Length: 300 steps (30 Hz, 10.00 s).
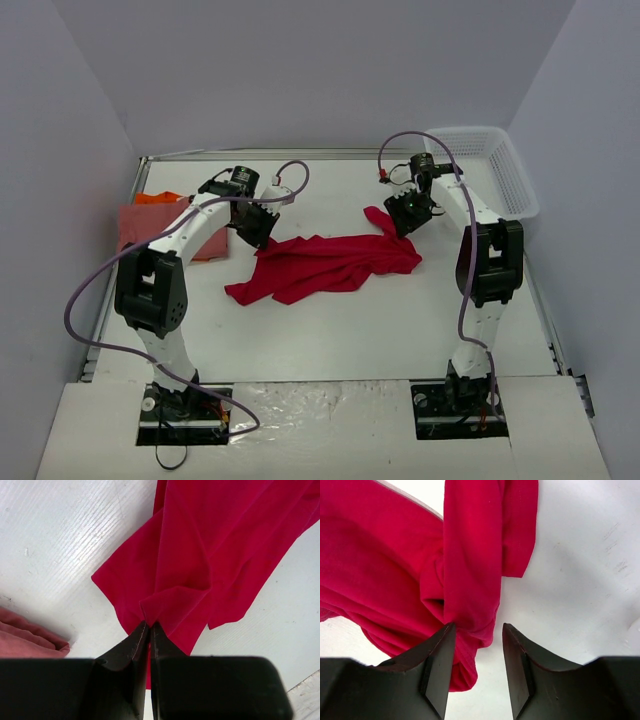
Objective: Fold and stack the t-shirts
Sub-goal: Flatten out the tshirt, then grap the side of the flattened tshirt closest away from the robot with both arms
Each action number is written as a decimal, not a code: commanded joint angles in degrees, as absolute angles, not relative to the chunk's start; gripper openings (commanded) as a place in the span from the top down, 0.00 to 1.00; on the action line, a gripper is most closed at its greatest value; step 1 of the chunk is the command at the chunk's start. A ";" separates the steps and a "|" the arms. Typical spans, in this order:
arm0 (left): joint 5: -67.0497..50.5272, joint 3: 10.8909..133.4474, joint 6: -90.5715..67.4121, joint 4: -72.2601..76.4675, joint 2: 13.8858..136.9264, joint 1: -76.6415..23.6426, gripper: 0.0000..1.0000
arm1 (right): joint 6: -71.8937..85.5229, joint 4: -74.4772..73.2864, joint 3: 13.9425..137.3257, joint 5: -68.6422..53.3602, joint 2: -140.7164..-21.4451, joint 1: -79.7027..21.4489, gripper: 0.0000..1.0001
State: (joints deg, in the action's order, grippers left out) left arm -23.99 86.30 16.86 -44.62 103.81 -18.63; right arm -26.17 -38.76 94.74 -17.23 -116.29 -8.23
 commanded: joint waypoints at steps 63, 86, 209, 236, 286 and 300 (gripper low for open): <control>-21.71 92.89 13.89 -44.82 99.23 -10.65 0.98 | -24.26 -38.94 108.18 -5.72 -116.89 -8.70 1.00; -24.88 93.79 11.16 -49.65 75.25 -2.81 0.98 | -23.29 -39.81 101.46 -10.10 -89.23 -8.17 1.00; -18.72 66.36 18.54 -32.60 84.73 -10.98 0.20 | -18.98 -17.75 74.81 -7.38 -93.87 -4.83 0.41; -15.47 51.59 36.30 -42.10 76.82 -19.86 0.31 | -22.23 -20.66 64.07 -2.29 -93.25 -4.75 0.59; -1.76 41.75 39.46 -32.08 83.40 -28.56 0.51 | -20.22 -20.65 62.67 -0.18 -94.13 -3.25 0.57; -1.32 44.38 39.29 -32.52 85.26 -28.56 0.76 | -20.48 -20.65 62.05 -0.18 -94.22 -3.08 0.57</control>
